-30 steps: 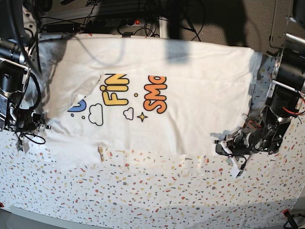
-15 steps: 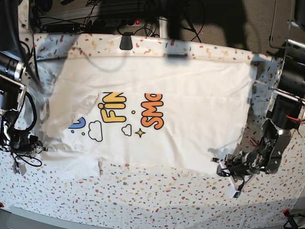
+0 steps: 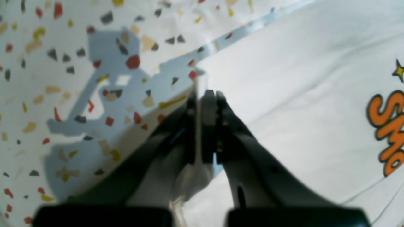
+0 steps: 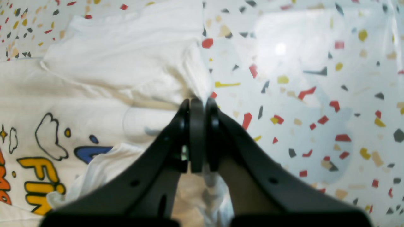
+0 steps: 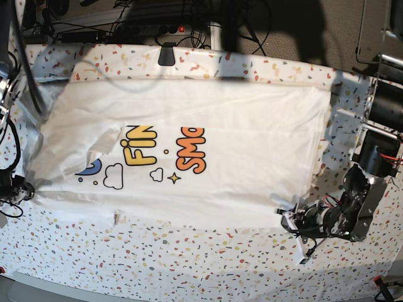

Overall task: Fold the T-shirt properly
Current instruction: 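Hold the shirt's side edges with both grippers and pull them apart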

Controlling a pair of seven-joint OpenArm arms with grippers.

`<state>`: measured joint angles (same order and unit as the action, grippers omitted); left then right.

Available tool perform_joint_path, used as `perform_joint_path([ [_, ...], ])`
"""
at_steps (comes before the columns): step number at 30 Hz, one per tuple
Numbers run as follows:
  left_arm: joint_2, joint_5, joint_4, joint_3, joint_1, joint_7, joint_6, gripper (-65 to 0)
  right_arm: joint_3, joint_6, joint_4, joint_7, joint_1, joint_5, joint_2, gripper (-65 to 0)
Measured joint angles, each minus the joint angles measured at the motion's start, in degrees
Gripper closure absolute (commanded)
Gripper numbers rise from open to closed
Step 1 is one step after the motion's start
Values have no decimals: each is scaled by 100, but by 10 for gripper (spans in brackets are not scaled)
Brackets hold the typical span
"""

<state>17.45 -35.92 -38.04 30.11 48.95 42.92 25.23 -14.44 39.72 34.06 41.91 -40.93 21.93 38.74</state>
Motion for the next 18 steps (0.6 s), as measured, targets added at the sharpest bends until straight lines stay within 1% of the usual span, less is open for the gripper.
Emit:
perform_joint_path([
  [3,-2,-13,-310,4,-4,400,20,0,0,0,46,195,142,363,127,0],
  [5,2,-162,-459,7,-7,573,-24,0,0,0,192,289,323,621,203,0],
  [7,17,-295,-588,7,-4,706,4,0,0,-2,417,472,533,879,273,0],
  [11,24,-293,-634,20,-11,787,2,0,2,0,1108,710,1021,1193,313,0],
  [14,46,-273,-651,26,-57,811,-2,0,24,0,1722,717,1432,1427,297,0],
  [16,48,-269,-693,26,-103,811,-109,0,22,0,2063,772,1639,1561,295,0],
  [18,48,-264,-726,26,-122,811,-127,0,22,0,2323,776,1779,1596,302,0],
])
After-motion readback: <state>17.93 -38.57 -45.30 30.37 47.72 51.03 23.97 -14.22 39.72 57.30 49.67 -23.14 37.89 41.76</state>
